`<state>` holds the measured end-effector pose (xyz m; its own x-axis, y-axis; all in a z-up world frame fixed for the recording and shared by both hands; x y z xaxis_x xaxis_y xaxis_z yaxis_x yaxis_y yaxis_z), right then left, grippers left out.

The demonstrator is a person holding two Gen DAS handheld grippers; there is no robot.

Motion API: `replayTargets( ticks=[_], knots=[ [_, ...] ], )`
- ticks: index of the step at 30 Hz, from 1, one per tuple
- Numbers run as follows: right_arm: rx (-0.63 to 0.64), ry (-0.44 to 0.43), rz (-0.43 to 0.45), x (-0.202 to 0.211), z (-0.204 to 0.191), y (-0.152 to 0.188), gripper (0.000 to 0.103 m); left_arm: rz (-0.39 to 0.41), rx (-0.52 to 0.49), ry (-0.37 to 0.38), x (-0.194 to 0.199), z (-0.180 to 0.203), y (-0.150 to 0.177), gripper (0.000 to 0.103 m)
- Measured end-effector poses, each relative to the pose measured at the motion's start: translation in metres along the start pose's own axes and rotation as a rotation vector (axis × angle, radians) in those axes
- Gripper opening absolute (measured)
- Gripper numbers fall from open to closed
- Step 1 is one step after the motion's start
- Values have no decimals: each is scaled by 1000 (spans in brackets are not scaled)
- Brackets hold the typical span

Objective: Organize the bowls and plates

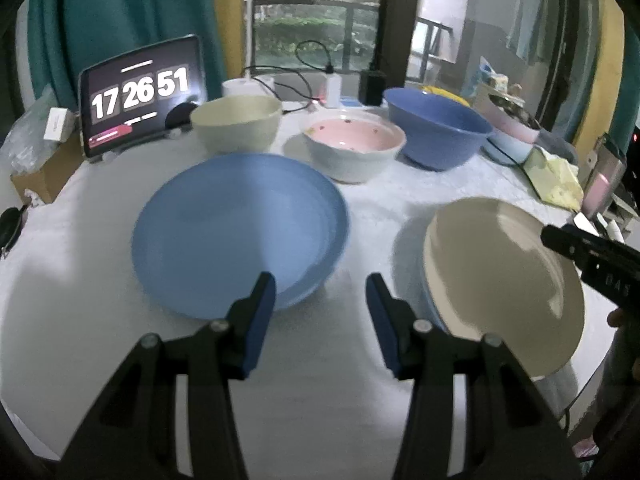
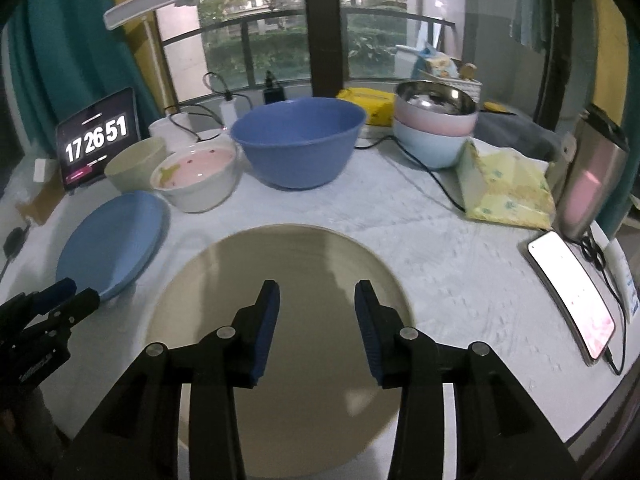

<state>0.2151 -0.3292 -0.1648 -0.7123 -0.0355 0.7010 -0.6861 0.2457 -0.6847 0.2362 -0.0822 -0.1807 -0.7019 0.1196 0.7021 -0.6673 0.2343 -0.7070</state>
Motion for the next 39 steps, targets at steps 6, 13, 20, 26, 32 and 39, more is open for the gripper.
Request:
replayTargets(
  ticks=[6, 13, 20, 26, 32, 39],
  knots=[
    [32, -29, -9, -2, -27, -1, 42, 11, 34, -19, 3, -23, 2, 49],
    [61, -52, -18, -8, -57, -3, 42, 17, 57, -38, 3, -48, 5, 49],
    [80, -78, -31, -16, -81, -4, 42, 29, 86, -52, 3, -72, 8, 49],
    [100, -96, -56, -28, -101, -5, 42, 27, 102, -68, 0, -92, 9, 49],
    [108, -115, -64, -38, -121, -9, 42, 29, 118, -92, -3, -114, 9, 49],
    [118, -129, -89, -55, -140, -10, 42, 28, 144, -111, -13, -137, 9, 49]
  ],
)
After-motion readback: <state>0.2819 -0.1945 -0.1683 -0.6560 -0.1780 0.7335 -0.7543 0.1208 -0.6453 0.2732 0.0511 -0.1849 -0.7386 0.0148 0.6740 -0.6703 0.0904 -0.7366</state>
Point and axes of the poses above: each gripper's, at about its wrist camera, not at the fingertips, and x roughly against the way its jaws point, z to its right, y to its underside, the point moved 5 cm from there along -x, roughly the way its jaws point, and after that the axes turned 13 degrees about -x, right-handed, at the moved point
